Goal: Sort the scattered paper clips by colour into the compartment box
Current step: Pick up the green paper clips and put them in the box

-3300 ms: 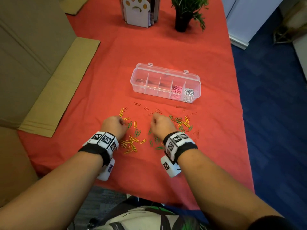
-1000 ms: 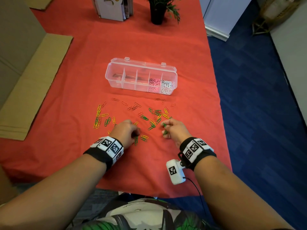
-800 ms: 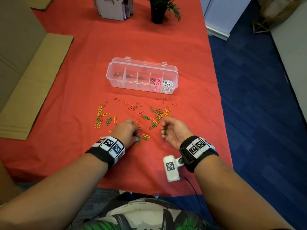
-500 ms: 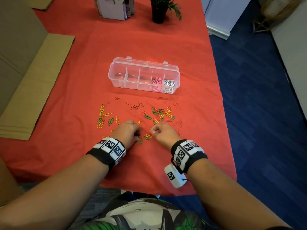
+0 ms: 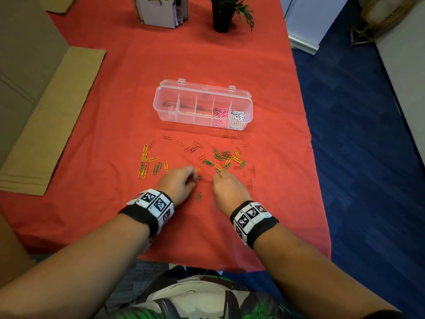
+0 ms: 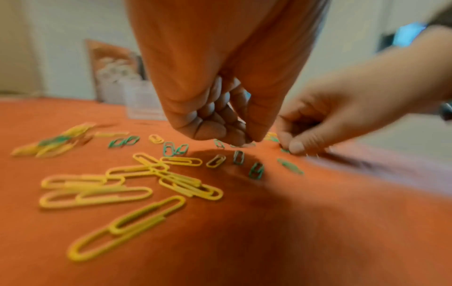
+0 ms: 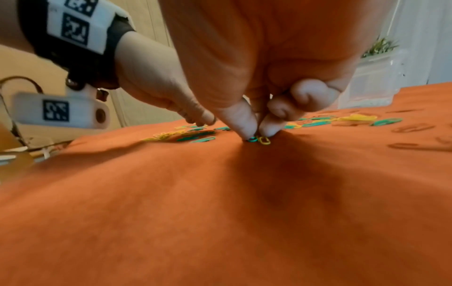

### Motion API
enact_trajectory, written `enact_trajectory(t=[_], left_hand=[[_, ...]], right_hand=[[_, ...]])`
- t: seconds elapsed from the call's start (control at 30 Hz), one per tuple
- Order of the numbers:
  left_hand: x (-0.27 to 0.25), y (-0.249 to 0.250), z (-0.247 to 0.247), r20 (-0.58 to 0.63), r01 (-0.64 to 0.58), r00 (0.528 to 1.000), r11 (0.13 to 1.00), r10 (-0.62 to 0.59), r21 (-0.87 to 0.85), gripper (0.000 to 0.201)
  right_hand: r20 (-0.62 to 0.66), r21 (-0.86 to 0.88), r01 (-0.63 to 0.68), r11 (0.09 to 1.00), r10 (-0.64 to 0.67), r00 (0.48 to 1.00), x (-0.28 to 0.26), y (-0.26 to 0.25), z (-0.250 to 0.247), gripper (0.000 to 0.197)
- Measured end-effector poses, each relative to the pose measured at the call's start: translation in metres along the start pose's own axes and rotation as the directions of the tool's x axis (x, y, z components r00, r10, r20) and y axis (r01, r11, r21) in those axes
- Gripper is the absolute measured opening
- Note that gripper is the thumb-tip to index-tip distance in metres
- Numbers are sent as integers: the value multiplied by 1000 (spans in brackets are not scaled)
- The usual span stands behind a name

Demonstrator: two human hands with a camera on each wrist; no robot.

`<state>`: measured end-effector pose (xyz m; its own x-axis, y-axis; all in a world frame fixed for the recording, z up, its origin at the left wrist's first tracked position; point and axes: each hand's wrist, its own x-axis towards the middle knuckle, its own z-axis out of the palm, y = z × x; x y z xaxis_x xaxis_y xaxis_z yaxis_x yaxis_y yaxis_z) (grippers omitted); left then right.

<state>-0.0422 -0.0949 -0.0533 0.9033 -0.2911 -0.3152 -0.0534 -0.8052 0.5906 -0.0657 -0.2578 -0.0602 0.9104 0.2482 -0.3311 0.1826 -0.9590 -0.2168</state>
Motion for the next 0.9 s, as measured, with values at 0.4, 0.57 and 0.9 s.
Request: enact_trajectory(t=[0.4,0.57,0.9], left_hand=[[10,-2,-15,79,373,920,798,-383,-473,20],[-4,-2,1,25,156,986,964,-165,215,21],[-7,-4,7,84,95,989,960,-121,264,14]], right_hand=[[61,-87,-43,995,48,997,6,0,-13,33],[24,-73,-24,997,26,999,2,-5,-9,30],[38,119,-125,985,121,992,9,20,-9,30]])
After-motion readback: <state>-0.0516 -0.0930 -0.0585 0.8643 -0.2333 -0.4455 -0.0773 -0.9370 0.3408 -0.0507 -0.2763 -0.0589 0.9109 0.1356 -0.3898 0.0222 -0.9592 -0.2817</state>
